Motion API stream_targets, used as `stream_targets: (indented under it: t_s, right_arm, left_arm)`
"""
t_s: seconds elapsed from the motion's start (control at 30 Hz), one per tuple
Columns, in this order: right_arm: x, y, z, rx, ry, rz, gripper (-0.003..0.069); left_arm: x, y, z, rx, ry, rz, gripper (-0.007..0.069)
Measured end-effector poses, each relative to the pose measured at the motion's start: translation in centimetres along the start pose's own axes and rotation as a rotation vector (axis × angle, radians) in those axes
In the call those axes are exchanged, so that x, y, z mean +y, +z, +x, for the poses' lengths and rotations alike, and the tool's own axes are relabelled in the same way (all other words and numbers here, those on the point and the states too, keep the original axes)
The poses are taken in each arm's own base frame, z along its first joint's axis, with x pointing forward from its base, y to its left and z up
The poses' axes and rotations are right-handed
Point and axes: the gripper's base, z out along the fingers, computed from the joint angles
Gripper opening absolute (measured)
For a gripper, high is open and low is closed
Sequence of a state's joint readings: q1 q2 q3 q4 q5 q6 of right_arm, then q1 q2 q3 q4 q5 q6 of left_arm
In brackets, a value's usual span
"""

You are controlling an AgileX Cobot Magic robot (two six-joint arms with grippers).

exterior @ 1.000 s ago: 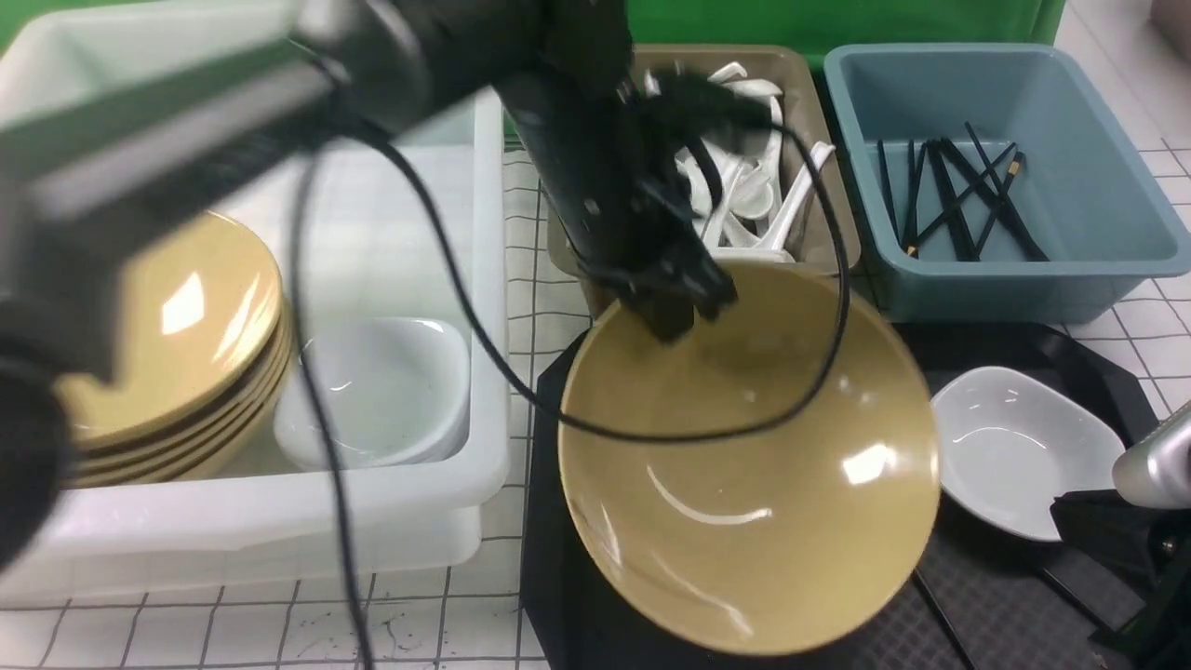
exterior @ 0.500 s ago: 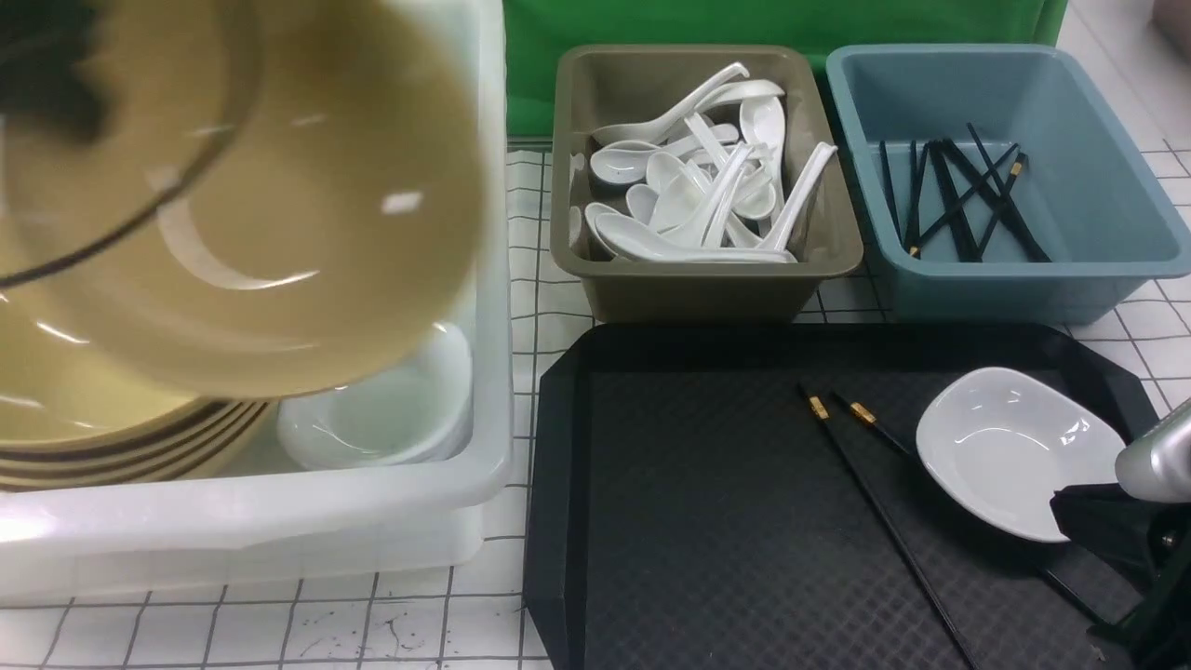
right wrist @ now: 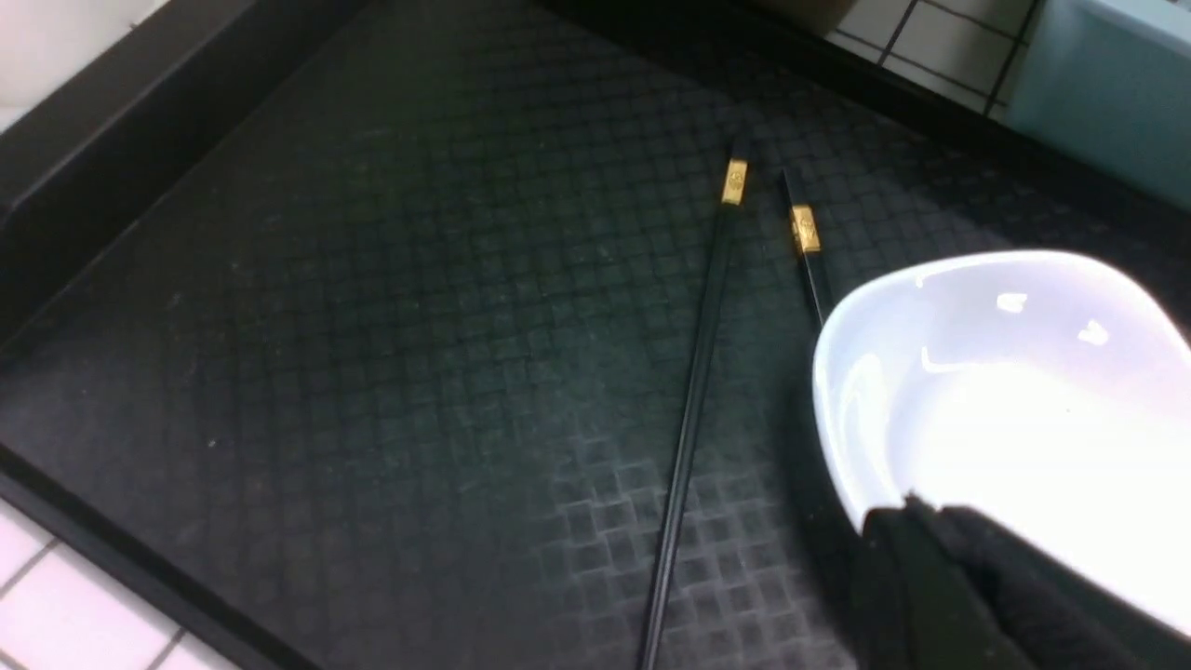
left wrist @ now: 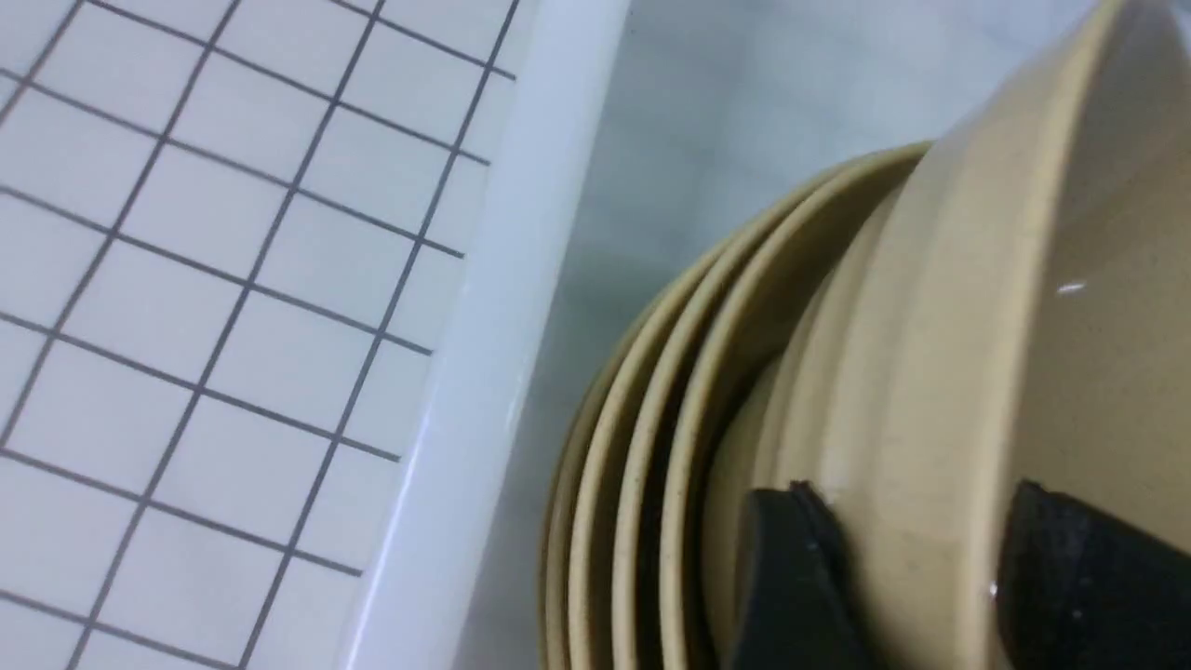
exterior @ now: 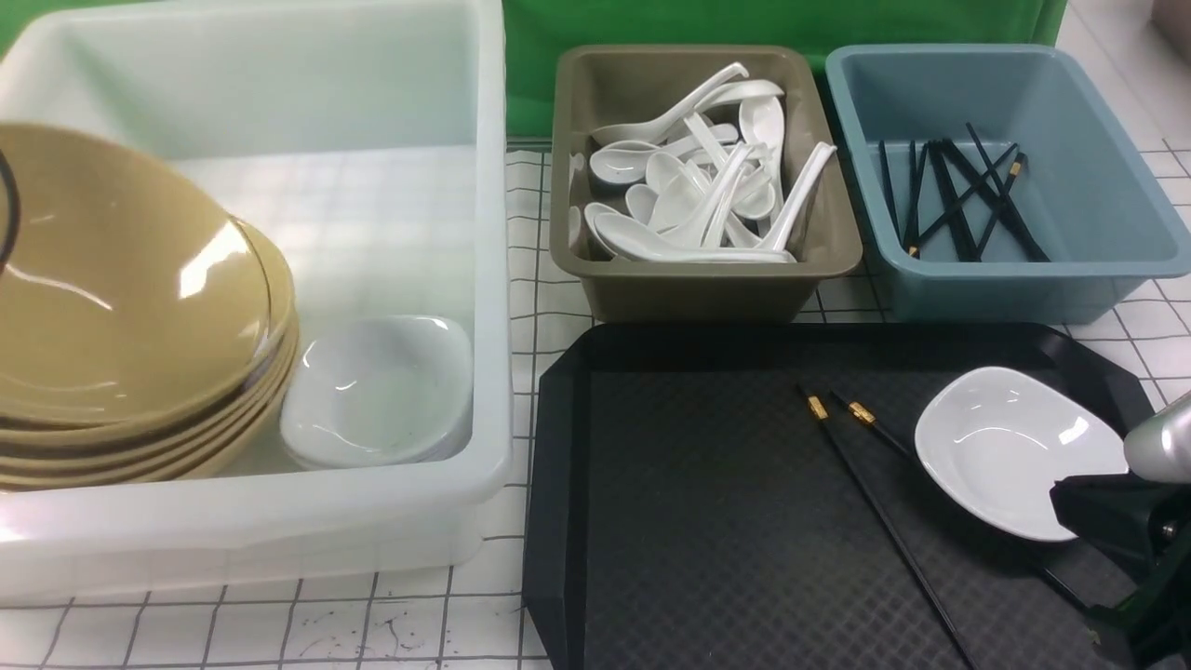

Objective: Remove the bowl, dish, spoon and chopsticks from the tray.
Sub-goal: Use the left arm to put the noodle bowl into the large storage box on the left, then use the right arm to grab the plate

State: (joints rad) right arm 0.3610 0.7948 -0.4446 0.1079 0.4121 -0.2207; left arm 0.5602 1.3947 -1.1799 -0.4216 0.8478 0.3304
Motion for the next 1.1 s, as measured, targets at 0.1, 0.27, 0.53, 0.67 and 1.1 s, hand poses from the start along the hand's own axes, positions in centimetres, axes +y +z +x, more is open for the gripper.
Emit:
stream_targets:
  t_s: [0.1, 0.27, 0.53, 0.67, 1.1]
  right_arm:
    - [0.0, 0.0, -0.1, -0.008, 0.0, 0.002, 0.0062]
    - [-0.2, -0.1, -0.4, -0.019, 0.019, 0.009, 0.0077]
    - [-2.6, -0.7, -2.1, 0.173, 0.153, 0.094, 0.0152]
    - [-5.5, 1.1, -2.4, 0.297, 0.285, 0.172, 0.0244]
    - [-11.6, 12.3, -3.6, 0.475, 0.313, 0.156, 0.0426]
  left_arm:
    - [0.2, 0.1, 0.2, 0.02, -0.026, -0.022, 0.0416]
    - [0.5, -1.6, 0.7, 0.032, -0.056, -0.121, 0.0581]
    - [-1.4, -5.8, 0.3, -0.165, -0.111, -0.101, 0.0524]
    - [-6.6, -7.6, 0.8, -0.248, 0.075, 0.102, 0.035]
    - [-11.5, -10.6, 12.4, -0.374, 0.661, 0.315, -0.0008]
